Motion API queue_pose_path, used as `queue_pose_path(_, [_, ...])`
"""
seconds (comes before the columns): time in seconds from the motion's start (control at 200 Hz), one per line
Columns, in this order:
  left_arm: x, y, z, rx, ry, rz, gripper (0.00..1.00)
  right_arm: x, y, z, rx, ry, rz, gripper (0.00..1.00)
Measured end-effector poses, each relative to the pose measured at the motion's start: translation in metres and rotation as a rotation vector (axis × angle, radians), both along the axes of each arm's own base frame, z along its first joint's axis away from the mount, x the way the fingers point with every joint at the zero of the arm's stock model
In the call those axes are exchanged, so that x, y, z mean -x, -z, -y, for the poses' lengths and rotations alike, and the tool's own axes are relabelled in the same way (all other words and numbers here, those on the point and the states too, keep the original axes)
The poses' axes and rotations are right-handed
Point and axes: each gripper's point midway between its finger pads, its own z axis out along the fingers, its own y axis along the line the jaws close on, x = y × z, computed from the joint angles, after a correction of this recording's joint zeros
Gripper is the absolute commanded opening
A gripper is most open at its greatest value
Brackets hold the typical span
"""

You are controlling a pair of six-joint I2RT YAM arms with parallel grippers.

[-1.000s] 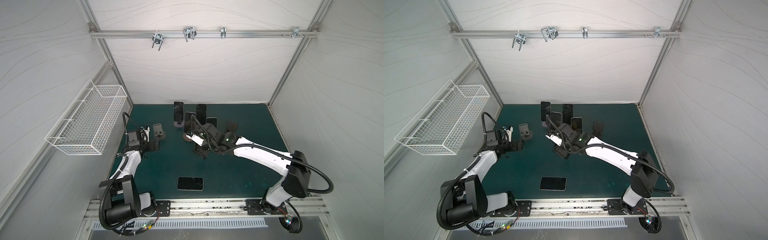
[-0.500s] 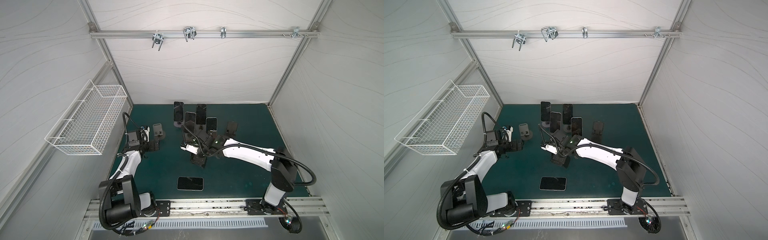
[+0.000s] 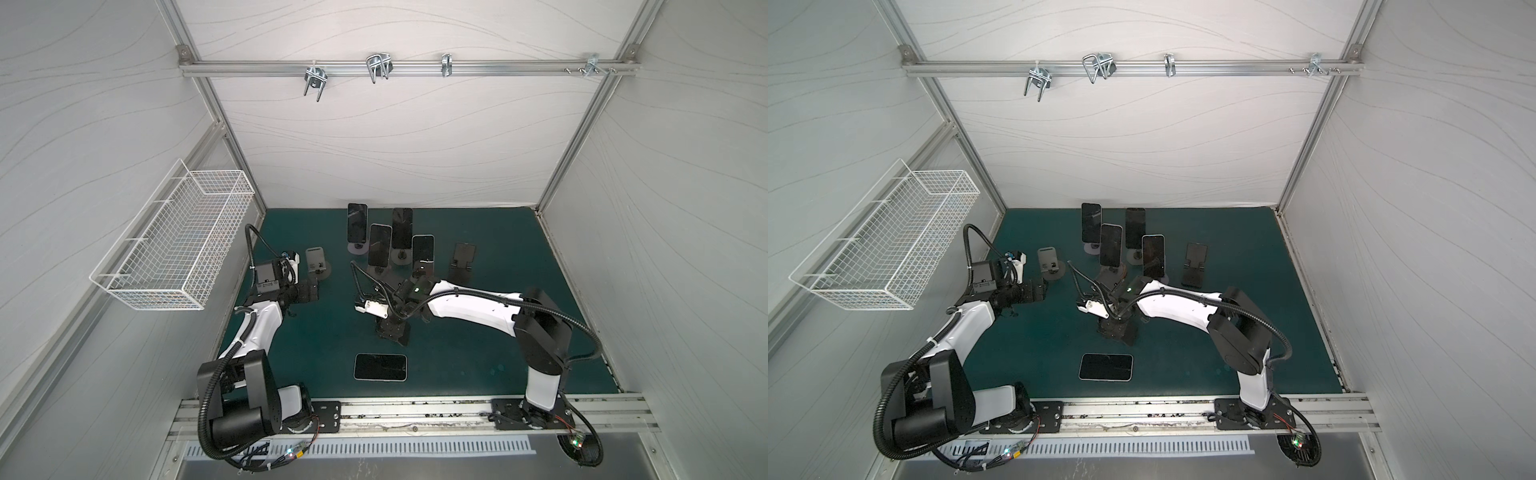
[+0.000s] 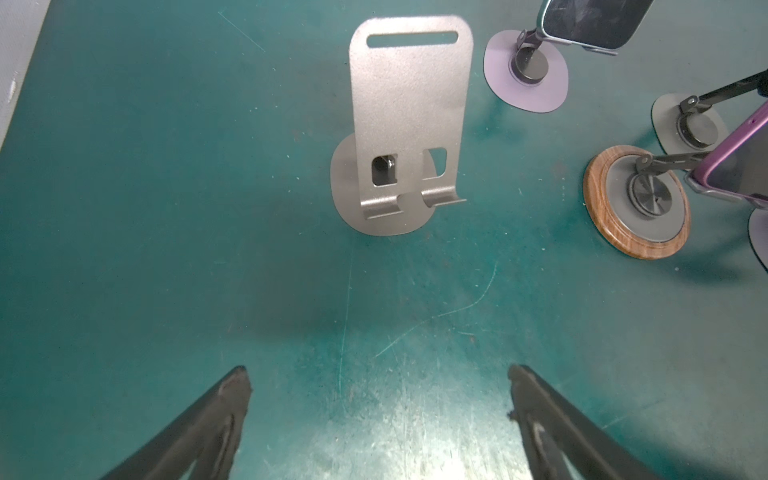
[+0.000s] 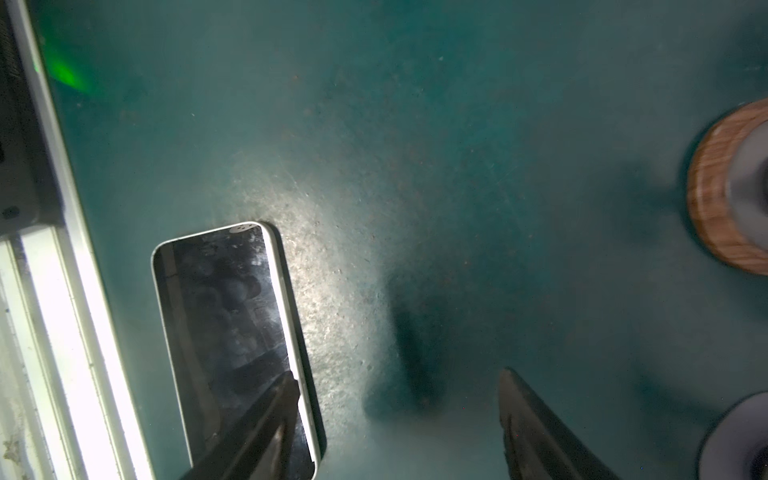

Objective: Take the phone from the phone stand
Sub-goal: 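Carry the black phone with the right gripper toward the robot, beside the white-framed phone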

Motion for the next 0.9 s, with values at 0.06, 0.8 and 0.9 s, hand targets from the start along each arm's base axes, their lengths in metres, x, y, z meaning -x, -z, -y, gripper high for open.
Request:
queue_pose_path(0.06, [0.0, 0.0, 0.0, 0.0, 0.0, 0.0, 0.99, 0.0, 0.005, 0.0, 0.01, 0.001, -0.006, 0.64])
queue_pose_path(0.8, [0.0, -0.001, 0.0, -0.001, -0.001, 0.003, 0.98, 0.024, 0.004, 0.071, 0.18, 0.001, -0.005, 0.63])
queue_pose_path(0.9, [0.0, -0.002, 0.0, -0.002, -0.001, 0.005, 0.99, 0.039, 0.004, 0.088, 0.205, -0.053, 0.0, 0.63])
